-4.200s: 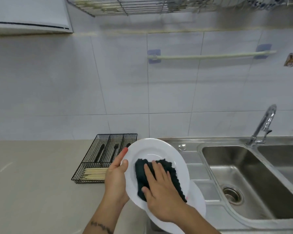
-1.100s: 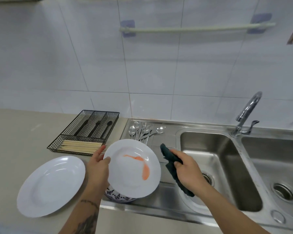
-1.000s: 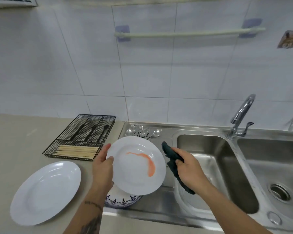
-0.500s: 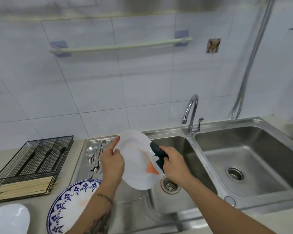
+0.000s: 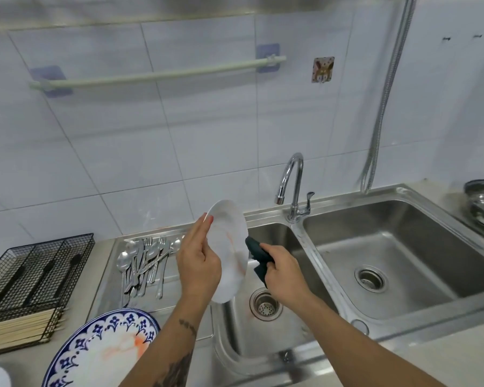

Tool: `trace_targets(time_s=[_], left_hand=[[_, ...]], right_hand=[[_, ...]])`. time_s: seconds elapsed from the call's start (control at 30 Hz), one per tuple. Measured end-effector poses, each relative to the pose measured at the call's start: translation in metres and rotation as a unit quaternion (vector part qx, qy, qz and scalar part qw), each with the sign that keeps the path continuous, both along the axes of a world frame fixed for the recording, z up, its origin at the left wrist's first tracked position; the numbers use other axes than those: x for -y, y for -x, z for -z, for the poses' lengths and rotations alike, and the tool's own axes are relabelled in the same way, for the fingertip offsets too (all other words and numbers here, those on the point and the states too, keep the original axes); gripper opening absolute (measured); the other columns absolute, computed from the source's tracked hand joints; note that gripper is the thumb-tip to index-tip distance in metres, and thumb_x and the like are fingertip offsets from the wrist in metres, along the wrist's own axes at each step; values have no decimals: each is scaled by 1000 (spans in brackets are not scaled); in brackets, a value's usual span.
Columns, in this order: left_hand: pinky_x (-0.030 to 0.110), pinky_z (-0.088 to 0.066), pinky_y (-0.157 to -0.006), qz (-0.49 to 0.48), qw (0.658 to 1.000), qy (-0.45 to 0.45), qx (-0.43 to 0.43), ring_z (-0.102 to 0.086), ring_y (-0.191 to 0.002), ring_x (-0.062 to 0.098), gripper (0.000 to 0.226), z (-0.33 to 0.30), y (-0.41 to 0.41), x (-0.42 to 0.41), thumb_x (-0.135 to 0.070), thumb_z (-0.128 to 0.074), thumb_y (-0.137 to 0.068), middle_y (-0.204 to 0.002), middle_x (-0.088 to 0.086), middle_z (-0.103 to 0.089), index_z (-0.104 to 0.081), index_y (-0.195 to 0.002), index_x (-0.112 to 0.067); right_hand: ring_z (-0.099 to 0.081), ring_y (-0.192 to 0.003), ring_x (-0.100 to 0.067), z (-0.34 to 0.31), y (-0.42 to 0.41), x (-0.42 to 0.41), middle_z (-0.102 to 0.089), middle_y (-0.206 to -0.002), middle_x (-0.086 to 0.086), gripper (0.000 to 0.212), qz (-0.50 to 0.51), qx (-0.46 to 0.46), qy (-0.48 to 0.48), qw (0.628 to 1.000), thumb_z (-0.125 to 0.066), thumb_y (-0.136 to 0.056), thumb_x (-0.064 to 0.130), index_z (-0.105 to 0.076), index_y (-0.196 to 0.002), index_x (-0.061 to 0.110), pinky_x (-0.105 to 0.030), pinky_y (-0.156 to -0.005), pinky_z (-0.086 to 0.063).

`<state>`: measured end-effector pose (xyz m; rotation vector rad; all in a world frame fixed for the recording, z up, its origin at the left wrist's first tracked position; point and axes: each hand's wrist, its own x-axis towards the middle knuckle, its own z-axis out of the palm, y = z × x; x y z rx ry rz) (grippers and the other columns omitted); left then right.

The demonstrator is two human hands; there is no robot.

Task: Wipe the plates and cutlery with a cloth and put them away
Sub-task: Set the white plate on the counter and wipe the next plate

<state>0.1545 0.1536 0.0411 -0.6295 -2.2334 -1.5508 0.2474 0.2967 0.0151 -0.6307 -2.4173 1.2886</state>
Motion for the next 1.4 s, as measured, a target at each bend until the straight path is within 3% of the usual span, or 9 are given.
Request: trace_targets(time_s=[0.3,0.43,0.6,0.7,0.83,1.07,1.2,1.3,1.4], left_hand=[[5,-33,-106,18,999,-34,20,-48,-132,-2,57,-1,-1,2,15,-39,-95,-139,-9,-57,-63,-132,-21],[11,-37,-106,10,986,-111,121,-49,-127,-10,55,-15,-9,6,7,-39,-100,-138,-13,-59,-63,-124,-37],[13,-52,-65,-16,929,-218,297,-63,-71,-6,46,-31,-15,22,-2,-40,-103,-95,-24,-70,-67,-122,-34],[31,-57,-74,5,895,-269,356,-68,-84,13,46,-37,-17,37,0,-42,-102,-96,-14,-74,-70,-115,-33],[40,-57,-85,-17,868,-319,380,-65,-95,19,40,-46,-3,69,-1,-45,-102,-111,-5,-67,-73,-114,-26],[47,-56,-91,29,854,-334,398,-64,-109,26,37,-45,20,121,-8,-48,-103,-123,1,-66,-75,-111,-31],[47,-56,-93,52,853,-328,402,-67,-109,28,40,-46,27,156,-4,-47,-102,-120,8,-70,-77,-104,-30],[44,-58,-85,40,842,-344,414,-68,-102,31,37,-47,38,200,-3,-46,-102,-116,10,-71,-75,-104,-27],[43,-58,-84,36,828,-368,422,-68,-104,30,37,-41,51,242,-5,-48,-103,-121,8,-70,-76,-103,-29]], right_hand=[[-51,-116,-15,6,5,-2,-54,-129,-2,50,-5,9,-5,1000,-42,-92,-5,-56,-135,16,-16,-96,-34],[-53,-111,-11,-2,7,6,-56,-126,3,52,-12,-31,4,999,-42,-90,-6,-57,-131,22,-16,-95,-37],[-49,-116,-9,-26,19,28,-52,-128,8,48,-71,-92,-27,993,-44,-90,0,-49,-130,26,-27,-101,-42],[-35,-132,-16,-27,28,39,-42,-140,4,41,-104,-51,-167,979,-46,-94,13,-45,-134,22,-36,-114,-30],[6,-151,-28,-29,25,55,-4,-164,-8,65,-85,143,-412,896,-28,-100,44,-12,-156,16,-52,-121,1],[27,-146,-14,-46,22,139,24,-161,3,68,-235,144,-275,921,-24,-102,47,8,-156,20,-44,-122,4],[27,-146,-21,-41,52,168,19,-163,2,67,-186,122,-358,907,-17,-97,48,3,-157,24,-58,-117,8],[6,-149,-38,-45,56,193,-6,-163,-14,72,-96,158,-469,864,-22,-90,50,-26,-153,18,-71,-110,7],[-13,-147,-37,-48,46,234,-28,-155,-15,68,-81,143,-480,862,-21,-88,45,-41,-146,13,-60,-118,-8]])
